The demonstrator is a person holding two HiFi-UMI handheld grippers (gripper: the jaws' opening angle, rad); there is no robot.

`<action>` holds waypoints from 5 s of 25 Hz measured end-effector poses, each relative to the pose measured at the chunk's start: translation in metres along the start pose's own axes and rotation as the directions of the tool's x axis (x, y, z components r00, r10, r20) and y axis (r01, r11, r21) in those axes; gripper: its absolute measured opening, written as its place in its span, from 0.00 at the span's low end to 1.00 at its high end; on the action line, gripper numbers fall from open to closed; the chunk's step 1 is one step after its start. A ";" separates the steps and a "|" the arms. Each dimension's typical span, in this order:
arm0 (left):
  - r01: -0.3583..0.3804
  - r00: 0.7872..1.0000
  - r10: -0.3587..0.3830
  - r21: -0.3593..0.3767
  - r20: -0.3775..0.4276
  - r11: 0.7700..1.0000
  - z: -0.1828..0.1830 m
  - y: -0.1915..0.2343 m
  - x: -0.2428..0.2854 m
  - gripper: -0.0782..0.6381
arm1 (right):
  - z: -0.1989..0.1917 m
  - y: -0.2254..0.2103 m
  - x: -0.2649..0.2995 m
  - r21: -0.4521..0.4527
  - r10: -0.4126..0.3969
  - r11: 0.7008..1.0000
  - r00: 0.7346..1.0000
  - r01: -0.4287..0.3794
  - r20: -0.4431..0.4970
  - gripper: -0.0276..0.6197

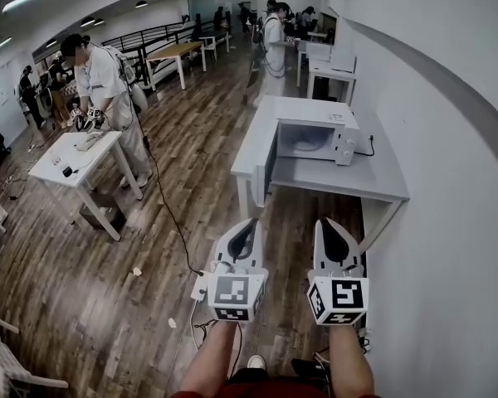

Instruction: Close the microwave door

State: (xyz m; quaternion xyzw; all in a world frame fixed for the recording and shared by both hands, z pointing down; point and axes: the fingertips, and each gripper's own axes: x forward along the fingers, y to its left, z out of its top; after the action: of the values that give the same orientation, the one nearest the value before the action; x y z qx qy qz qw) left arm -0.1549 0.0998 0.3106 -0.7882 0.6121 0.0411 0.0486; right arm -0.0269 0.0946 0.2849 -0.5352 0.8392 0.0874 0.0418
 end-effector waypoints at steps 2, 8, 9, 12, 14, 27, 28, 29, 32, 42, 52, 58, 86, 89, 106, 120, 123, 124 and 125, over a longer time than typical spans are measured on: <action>0.007 1.000 -0.007 0.000 0.002 1.000 -0.002 0.011 0.009 0.15 | -0.002 0.003 0.013 -0.001 -0.006 1.000 1.000 0.006 0.003 0.09; 0.021 1.000 -0.021 -0.006 0.002 1.000 -0.009 0.031 0.034 0.15 | -0.012 0.006 0.044 -0.012 -0.014 1.000 1.000 0.014 -0.009 0.09; 0.023 1.000 -0.023 -0.006 0.002 1.000 -0.010 0.033 0.038 0.15 | -0.013 0.005 0.047 -0.012 -0.016 1.000 1.000 0.016 -0.010 0.09; 0.030 1.000 -0.030 -0.007 0.003 1.000 -0.013 0.038 0.050 0.15 | -0.016 0.000 0.060 -0.011 -0.023 1.000 1.000 0.023 -0.009 0.09; 0.036 0.999 -0.036 0.002 0.005 0.999 -0.016 0.038 0.063 0.15 | -0.021 -0.008 0.070 -0.006 -0.028 1.000 1.000 0.028 -0.007 0.09; 0.009 1.000 -0.010 0.045 0.012 0.999 -0.020 0.029 0.187 0.15 | -0.046 -0.094 0.161 0.031 -0.014 0.999 1.000 0.014 0.009 0.09; 0.004 1.000 -0.005 0.045 0.010 0.999 -0.021 0.028 0.198 0.15 | -0.048 -0.102 0.169 0.035 -0.011 0.999 1.000 0.011 0.010 0.09; 0.000 1.000 0.000 0.044 0.007 0.999 -0.023 0.028 0.209 0.15 | -0.050 -0.111 0.177 0.040 -0.008 0.999 1.000 0.008 0.012 0.09; -0.014 1.000 0.014 0.052 -0.003 0.999 -0.028 0.025 0.241 0.15 | -0.056 -0.136 0.202 0.060 0.000 0.998 1.000 -0.001 0.018 0.09; -0.037 0.999 0.037 0.060 0.006 0.997 -0.035 0.015 0.308 0.15 | -0.077 -0.192 0.246 0.110 0.003 0.994 1.000 -0.005 0.018 0.09; -0.048 0.999 0.047 0.058 0.013 0.997 -0.037 0.052 0.327 0.15 | -0.080 -0.176 0.284 0.079 0.019 0.997 1.000 -0.020 0.012 0.09; -0.070 0.997 0.071 0.056 -0.005 0.996 -0.049 0.080 0.318 0.15 | -0.083 -0.153 0.298 0.069 0.039 0.997 0.999 -0.039 0.001 0.09; 0.069 0.959 -0.065 0.006 -0.275 0.998 -0.230 0.132 0.270 0.30 | -0.149 -0.069 0.337 0.061 0.131 0.990 0.980 -0.123 -0.147 0.09; 0.099 0.951 -0.094 -0.001 -0.295 0.995 -0.244 0.135 0.276 0.30 | -0.157 -0.068 0.341 0.047 0.118 0.993 0.979 -0.112 -0.169 0.09; 0.202 0.941 -0.195 -0.001 -0.278 0.979 -0.262 0.127 0.294 0.30 | -0.170 -0.074 0.355 0.012 0.054 0.999 0.978 -0.052 -0.204 0.09; 0.262 0.933 -0.257 -0.012 -0.253 0.965 -0.261 0.102 0.297 0.25 | -0.173 -0.093 0.341 0.007 -0.012 1.000 0.979 0.014 -0.205 0.09; 0.275 0.931 -0.268 -0.006 -0.246 0.962 -0.261 0.092 0.299 0.25 | -0.173 -0.103 0.334 0.007 -0.039 0.999 0.979 0.041 -0.202 0.09; 0.278 0.931 -0.270 -0.004 -0.244 0.961 -0.261 0.088 0.300 0.25 | -0.173 -0.108 0.331 0.008 -0.048 0.999 0.978 0.051 -0.201 0.09; 0.279 0.931 -0.272 -0.002 -0.243 0.960 -0.261 0.085 0.302 0.25 | -0.173 -0.112 0.329 0.007 -0.057 0.998 0.978 0.059 -0.200 0.09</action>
State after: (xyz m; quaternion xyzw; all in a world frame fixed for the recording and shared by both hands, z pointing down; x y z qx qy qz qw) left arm -0.1609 -0.2441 0.5296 -0.8645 0.4974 -0.0718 -0.0080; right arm -0.0603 -0.2778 0.3897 -0.5652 0.8237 0.0265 -0.0363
